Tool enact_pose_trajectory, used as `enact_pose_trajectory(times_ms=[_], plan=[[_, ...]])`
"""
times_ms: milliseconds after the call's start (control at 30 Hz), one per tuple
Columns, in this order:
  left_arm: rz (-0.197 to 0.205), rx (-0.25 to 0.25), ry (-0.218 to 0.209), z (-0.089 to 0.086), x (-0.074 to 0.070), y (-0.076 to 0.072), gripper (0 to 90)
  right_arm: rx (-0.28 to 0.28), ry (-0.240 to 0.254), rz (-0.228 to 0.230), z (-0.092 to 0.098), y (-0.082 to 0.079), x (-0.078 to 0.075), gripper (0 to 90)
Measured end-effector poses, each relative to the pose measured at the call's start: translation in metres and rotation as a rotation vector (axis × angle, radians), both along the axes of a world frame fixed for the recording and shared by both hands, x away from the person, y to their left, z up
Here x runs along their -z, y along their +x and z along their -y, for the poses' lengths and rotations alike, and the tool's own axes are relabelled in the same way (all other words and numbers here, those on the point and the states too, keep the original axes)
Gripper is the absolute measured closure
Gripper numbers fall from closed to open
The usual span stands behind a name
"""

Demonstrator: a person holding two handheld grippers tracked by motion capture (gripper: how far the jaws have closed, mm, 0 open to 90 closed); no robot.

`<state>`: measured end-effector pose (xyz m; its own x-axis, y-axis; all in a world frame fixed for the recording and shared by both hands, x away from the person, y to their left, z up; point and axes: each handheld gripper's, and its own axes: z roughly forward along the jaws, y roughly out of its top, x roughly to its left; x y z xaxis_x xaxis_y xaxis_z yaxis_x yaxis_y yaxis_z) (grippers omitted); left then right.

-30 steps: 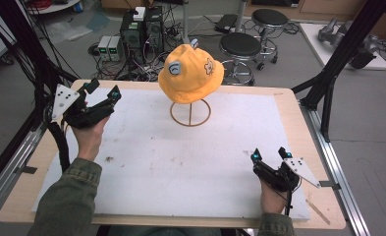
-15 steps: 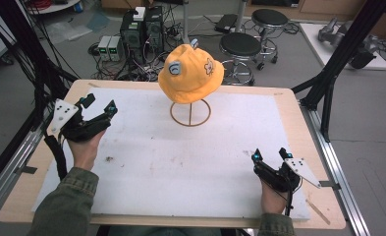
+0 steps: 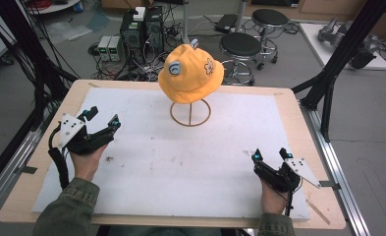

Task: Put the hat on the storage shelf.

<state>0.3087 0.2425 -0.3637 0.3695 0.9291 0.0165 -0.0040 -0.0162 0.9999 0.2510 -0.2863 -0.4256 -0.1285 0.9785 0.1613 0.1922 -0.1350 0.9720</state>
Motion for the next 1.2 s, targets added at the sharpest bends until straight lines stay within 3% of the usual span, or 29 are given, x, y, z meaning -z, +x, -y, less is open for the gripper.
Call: enact_pose_trajectory(times_ms=[300, 433, 667, 1200], plan=[[0.001, -0.009, 0.019, -0.004, 0.011, -0.014, 24.4, 0.0, -0.002, 0.0, 0.0, 0.0, 0.0, 10.0], [-0.004, -0.029, 0.004, -0.009, 0.017, -0.019, 24.4, 0.001, -0.003, 0.001, 0.0, 0.0, 0.0, 10.0], [-0.012, -0.108, -0.027, -0.021, 0.028, -0.032, 24.8, 0.002, -0.006, 0.0, 0.0, 0.0, 0.0, 10.1], [-0.061, -0.177, -0.079, -0.054, 0.05, -0.047, 24.8, 0.0, -0.001, -0.01, -0.001, 0.0, 0.001, 10.0]])
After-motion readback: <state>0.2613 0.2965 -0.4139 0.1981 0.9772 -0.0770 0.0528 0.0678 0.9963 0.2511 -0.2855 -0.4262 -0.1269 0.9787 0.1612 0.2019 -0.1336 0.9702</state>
